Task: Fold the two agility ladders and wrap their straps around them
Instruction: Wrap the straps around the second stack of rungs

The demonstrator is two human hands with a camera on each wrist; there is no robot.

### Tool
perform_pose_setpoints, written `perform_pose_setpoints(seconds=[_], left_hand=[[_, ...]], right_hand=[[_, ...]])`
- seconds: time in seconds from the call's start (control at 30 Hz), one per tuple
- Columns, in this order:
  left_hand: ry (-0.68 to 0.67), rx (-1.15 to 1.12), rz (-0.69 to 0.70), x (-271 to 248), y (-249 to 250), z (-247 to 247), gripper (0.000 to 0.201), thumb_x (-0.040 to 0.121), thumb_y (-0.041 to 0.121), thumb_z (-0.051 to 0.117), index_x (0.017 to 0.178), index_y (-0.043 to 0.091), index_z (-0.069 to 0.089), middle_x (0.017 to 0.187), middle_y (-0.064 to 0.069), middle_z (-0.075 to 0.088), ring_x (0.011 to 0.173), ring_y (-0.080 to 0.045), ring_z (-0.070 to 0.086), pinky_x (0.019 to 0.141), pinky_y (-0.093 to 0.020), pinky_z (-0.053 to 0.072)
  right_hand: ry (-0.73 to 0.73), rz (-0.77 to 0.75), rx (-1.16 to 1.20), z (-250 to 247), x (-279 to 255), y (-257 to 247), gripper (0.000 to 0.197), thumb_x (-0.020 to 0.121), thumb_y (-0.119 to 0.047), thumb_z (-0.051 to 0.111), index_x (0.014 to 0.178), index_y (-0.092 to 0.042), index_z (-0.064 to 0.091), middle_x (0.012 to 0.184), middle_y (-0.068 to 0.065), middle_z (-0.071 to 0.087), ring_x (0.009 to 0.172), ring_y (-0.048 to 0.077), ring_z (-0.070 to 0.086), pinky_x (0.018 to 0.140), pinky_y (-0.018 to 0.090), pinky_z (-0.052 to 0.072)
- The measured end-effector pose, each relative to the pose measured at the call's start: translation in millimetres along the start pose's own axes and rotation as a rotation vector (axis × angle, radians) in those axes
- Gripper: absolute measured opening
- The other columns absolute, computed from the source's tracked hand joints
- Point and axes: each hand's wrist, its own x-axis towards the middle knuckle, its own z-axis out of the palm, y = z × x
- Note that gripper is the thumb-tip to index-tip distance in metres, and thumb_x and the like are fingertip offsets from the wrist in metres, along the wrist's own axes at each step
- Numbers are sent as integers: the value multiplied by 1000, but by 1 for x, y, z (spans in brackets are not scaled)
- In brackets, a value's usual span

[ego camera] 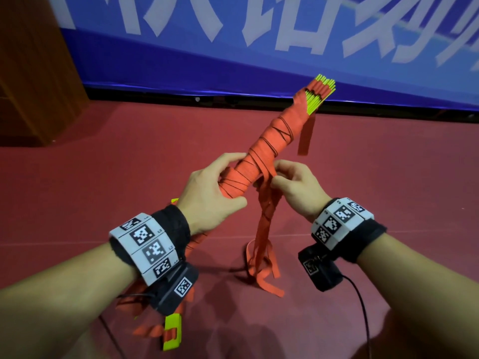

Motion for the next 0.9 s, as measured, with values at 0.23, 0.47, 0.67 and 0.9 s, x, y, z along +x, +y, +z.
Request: perform_pose_setpoints(seconds=[0.23, 0.47, 0.67, 0.9], left_hand=[[-45, -45, -15, 1, 1, -1, 71, 68, 21, 75, 132, 44, 54, 91, 5, 67, 76, -14, 59, 66, -22, 49], [-57, -97, -25, 3, 2, -4, 71, 68, 18, 74, 131, 44, 55, 95, 1, 71, 80, -21, 65, 72, -31, 54], [-36, -155, -50, 4, 2, -8, 72, 64, 20, 72, 129, 45, 56, 93, 0, 72, 76, -22, 66, 68, -31, 56], [-63, -201, -69, 3, 3, -8, 72, 63, 18, 72, 127, 47, 56, 90, -1, 73, 67, -15, 64, 64, -30, 56]], right_hand=[[38, 65, 41, 0, 2, -1, 20, 83, 0, 38, 79, -11, 54, 60, 5, 54, 53, 17, 51, 57, 34, 51], [54, -27, -119, -5, 5, -5, 23, 87, -35, 47, 75, -20, 59, 57, -16, 53, 58, 3, 48, 65, 27, 43], [-21, -23, -49, -5, 2, -4, 23, 100, -27, 48, 81, -14, 48, 63, 0, 54, 54, 10, 48, 53, 23, 40], [-4, 1, 3, -1, 0, -7, 49, 95, -58, 53, 90, -10, 57, 58, -14, 44, 49, 0, 38, 49, 13, 33]])
